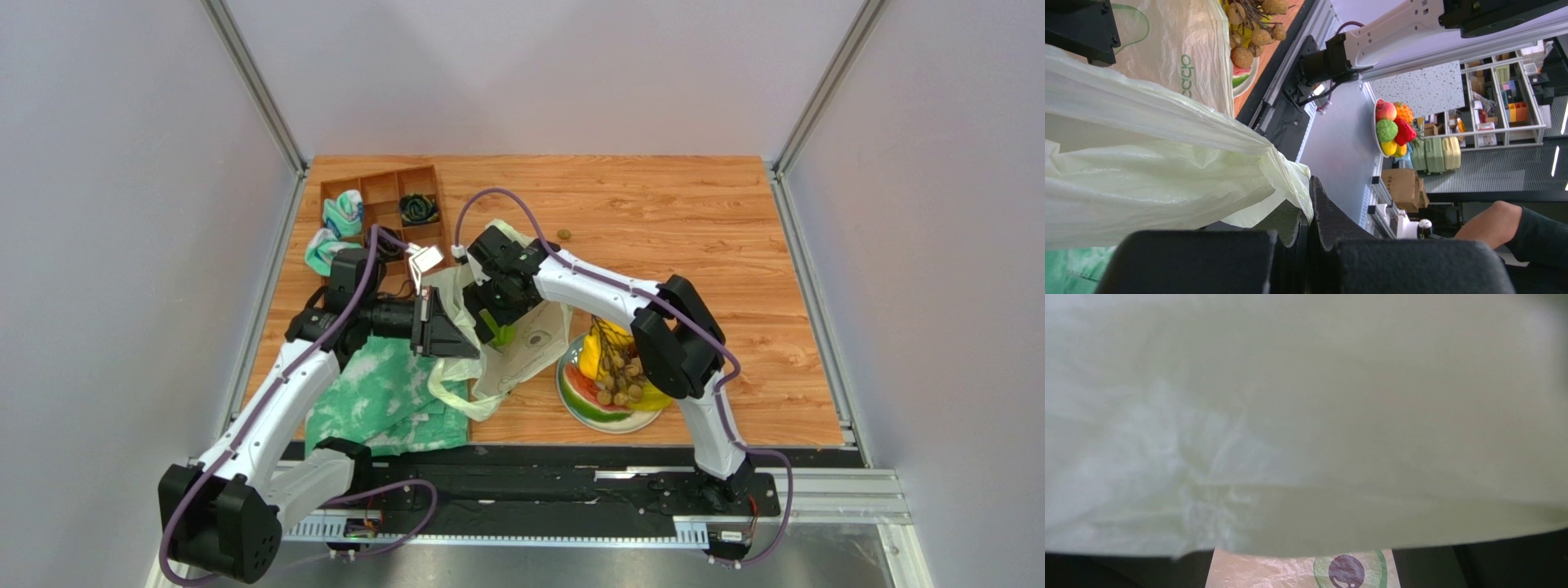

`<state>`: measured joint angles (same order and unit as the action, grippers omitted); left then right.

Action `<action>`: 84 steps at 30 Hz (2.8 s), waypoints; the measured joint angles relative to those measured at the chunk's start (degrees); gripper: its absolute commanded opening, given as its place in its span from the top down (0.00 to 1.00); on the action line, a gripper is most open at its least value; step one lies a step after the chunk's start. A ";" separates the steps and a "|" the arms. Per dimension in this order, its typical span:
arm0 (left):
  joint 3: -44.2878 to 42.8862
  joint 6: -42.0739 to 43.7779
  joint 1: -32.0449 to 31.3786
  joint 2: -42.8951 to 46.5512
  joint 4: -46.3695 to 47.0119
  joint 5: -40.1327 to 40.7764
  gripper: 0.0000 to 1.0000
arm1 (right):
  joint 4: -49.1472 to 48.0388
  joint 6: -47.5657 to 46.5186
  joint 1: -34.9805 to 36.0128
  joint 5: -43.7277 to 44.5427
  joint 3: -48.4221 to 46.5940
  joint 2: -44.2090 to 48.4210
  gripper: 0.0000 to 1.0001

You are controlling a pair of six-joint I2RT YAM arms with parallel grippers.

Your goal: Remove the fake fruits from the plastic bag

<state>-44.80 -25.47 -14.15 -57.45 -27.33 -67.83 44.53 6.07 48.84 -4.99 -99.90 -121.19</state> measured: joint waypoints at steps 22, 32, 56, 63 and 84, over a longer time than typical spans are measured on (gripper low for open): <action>-0.04 -1.29 1.05 -0.44 2.64 1.42 1.00 | -0.48 -4.85 -0.15 -0.13 1.60 -0.55 0.82; -0.92 -2.97 1.07 -2.01 6.54 2.71 1.00 | 2.34 -10.10 -0.15 -3.76 2.49 7.65 0.94; -1.01 0.31 1.88 0.44 3.82 4.96 1.00 | 6.99 -16.11 -0.52 -5.38 5.90 6.64 0.21; 3.78 2.93 2.99 5.68 -0.90 3.98 1.00 | 6.38 -15.34 -0.52 -6.64 2.95 2.93 0.09; 4.20 2.34 3.39 4.85 1.33 3.65 1.00 | 2.82 -16.63 0.50 -4.28 2.21 -0.63 0.61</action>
<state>-40.60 -23.14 -10.76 -52.60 -26.00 -64.18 47.35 -10.57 49.34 -9.28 -97.69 -121.82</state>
